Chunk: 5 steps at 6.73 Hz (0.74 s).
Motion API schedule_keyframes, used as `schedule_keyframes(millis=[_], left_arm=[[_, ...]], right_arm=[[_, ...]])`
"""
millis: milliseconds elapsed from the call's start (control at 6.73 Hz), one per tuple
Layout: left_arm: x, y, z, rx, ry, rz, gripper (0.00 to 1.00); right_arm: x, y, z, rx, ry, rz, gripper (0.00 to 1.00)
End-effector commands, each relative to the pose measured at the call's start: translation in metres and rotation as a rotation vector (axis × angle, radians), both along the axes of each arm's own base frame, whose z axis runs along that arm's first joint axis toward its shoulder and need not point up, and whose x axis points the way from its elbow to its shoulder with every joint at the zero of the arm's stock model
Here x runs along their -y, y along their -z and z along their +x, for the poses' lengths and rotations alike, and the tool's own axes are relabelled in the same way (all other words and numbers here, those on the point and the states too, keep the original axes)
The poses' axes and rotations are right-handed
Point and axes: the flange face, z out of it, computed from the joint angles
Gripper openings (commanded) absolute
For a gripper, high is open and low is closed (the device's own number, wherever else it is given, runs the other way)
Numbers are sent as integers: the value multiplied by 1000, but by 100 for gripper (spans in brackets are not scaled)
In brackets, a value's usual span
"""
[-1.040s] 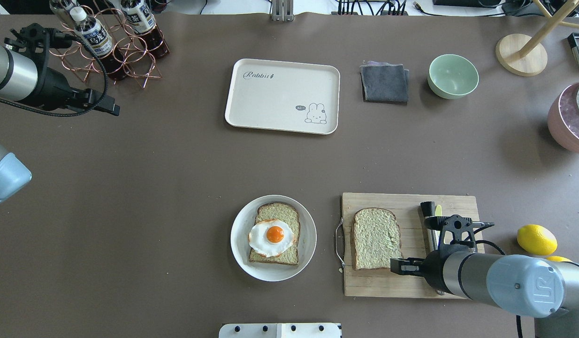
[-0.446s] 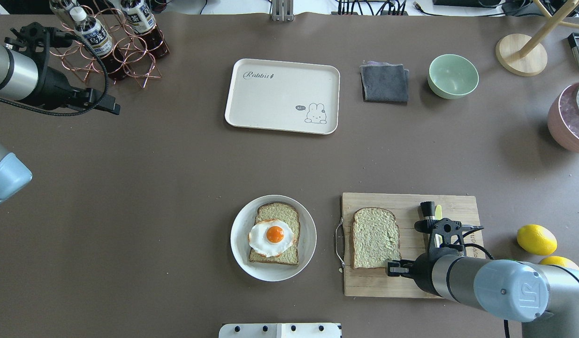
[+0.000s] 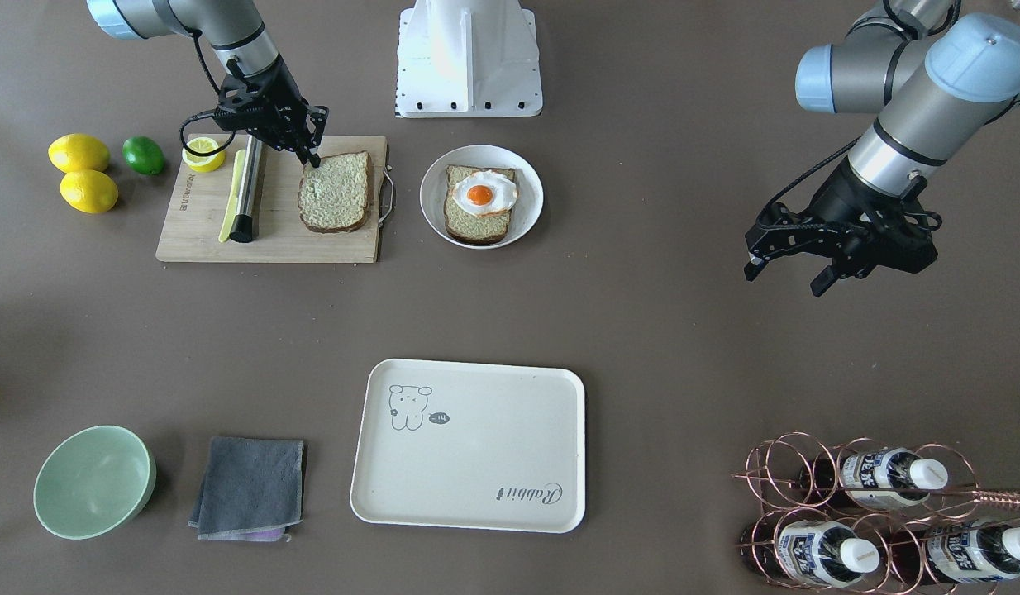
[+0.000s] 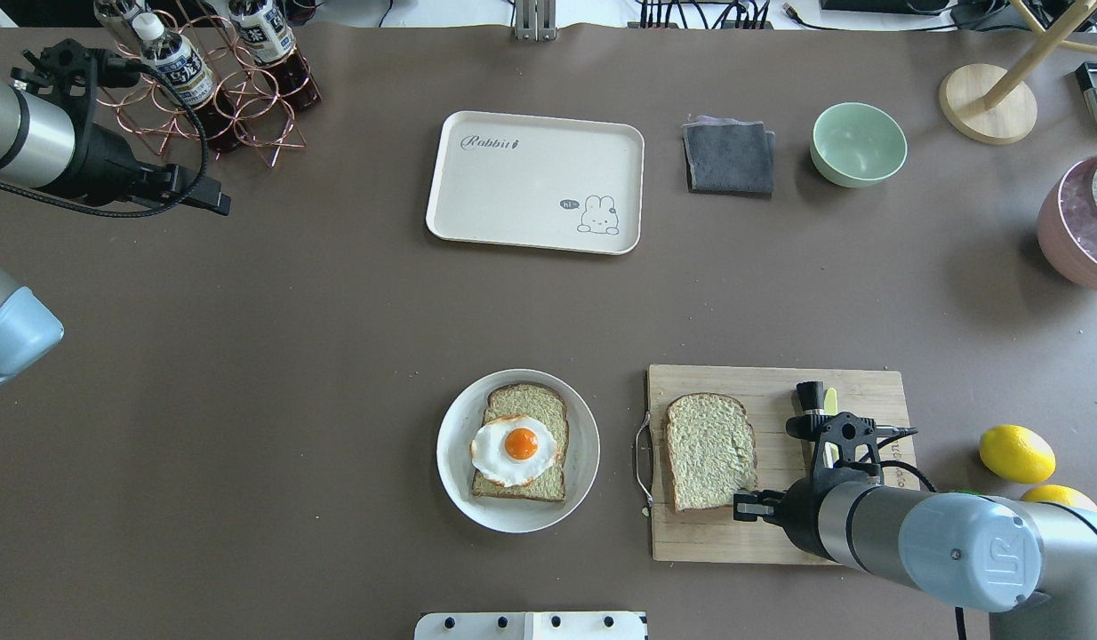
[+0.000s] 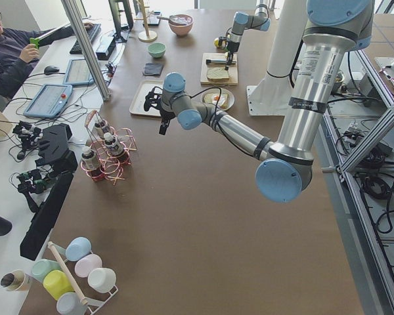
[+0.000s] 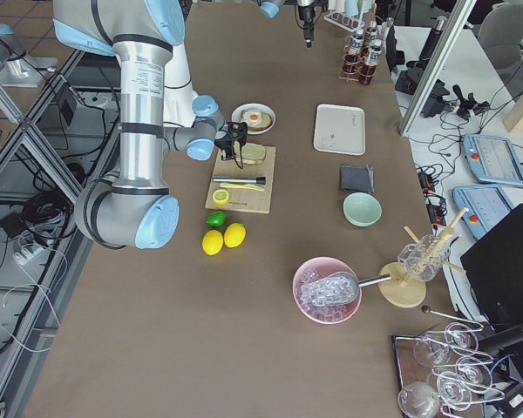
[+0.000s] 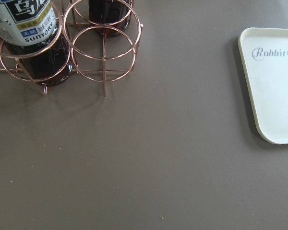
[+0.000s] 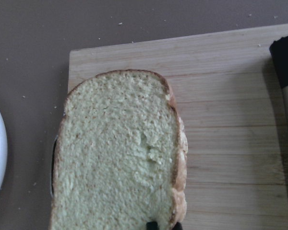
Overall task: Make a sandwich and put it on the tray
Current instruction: 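Grasp the plain bread slice with the right gripper and lift it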
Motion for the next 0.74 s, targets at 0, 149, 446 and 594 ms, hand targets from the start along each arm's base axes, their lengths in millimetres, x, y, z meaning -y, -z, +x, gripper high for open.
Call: schedule_keyframes(millis=[0, 149, 446, 594], left_arm=[[1, -1, 0, 1, 1, -1, 99], [0, -1, 1, 2, -1, -2, 99], [1, -3, 1, 2, -3, -6, 99], [1, -4, 2, 3, -5, -9, 99]], right_arm=[[17, 36, 30, 84, 12, -26, 0], [27, 60, 36, 141, 14, -29, 0], [41, 108, 0, 209, 11, -11, 0], [39, 128, -31, 206, -15, -47, 0]])
